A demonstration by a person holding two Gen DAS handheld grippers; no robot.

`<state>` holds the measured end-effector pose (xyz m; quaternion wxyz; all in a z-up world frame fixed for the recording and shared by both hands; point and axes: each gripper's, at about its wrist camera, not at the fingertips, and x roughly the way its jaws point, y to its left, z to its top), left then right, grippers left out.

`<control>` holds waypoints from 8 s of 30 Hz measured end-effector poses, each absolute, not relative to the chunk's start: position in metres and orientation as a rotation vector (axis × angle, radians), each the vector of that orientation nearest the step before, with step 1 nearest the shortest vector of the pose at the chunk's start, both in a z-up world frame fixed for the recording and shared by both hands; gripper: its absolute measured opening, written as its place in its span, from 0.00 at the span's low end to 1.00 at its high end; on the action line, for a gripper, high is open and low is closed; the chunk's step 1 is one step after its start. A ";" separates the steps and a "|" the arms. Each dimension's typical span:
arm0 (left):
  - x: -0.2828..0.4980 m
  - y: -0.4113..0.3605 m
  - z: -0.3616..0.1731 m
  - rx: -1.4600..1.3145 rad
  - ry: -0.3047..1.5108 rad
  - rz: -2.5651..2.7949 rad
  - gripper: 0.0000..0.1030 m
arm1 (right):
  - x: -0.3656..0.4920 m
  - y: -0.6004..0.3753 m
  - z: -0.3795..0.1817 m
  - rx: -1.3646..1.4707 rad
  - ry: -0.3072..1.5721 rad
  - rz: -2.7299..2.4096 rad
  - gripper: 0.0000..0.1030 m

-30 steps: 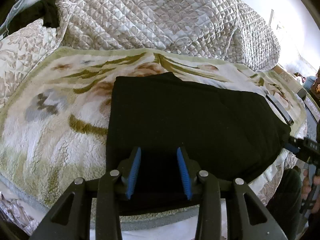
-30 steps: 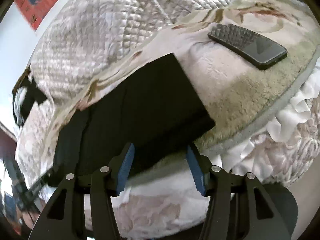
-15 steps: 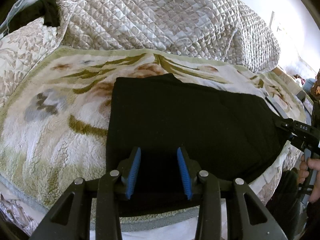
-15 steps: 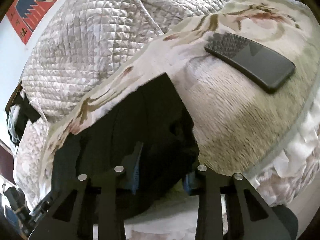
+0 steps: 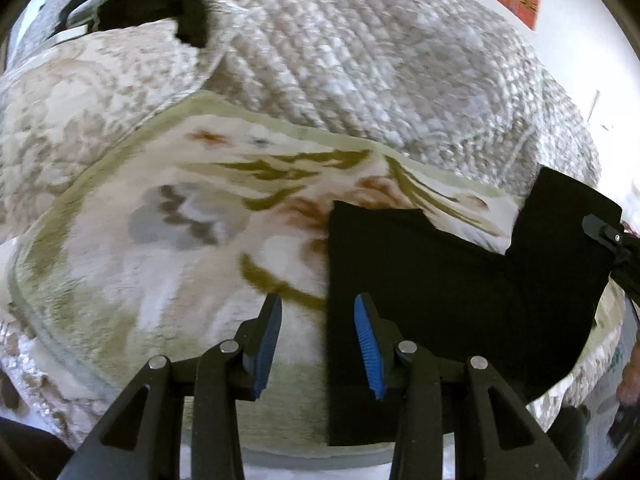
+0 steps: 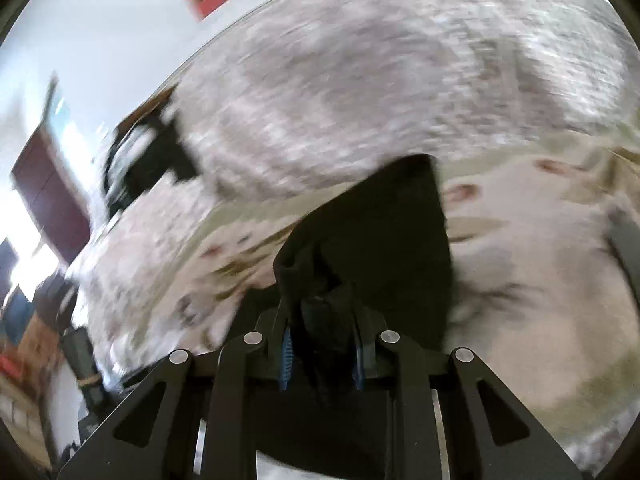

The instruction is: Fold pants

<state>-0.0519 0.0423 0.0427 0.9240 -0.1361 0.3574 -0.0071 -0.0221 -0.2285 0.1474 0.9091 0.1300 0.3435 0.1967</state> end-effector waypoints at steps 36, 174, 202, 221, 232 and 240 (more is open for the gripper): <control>-0.063 0.082 0.036 -0.386 0.738 0.069 0.39 | -0.043 -0.084 0.069 0.031 0.895 0.737 0.52; 0.098 0.078 0.073 -0.278 0.741 -0.143 0.11 | 0.107 -0.171 0.086 0.324 0.809 0.615 0.15; 0.019 0.043 0.043 -0.140 0.814 -0.064 0.07 | 0.024 -0.158 0.067 -0.021 0.853 0.457 0.26; -0.022 0.033 0.023 -0.126 0.843 0.019 0.40 | -0.026 -0.164 0.057 -0.041 0.905 0.416 0.42; -0.022 0.029 0.015 -0.099 0.851 0.024 0.45 | -0.020 -0.163 0.042 -0.058 0.933 0.405 0.46; -0.021 0.031 0.026 -0.113 0.803 0.016 0.46 | -0.019 -0.168 0.053 0.006 0.890 0.424 0.47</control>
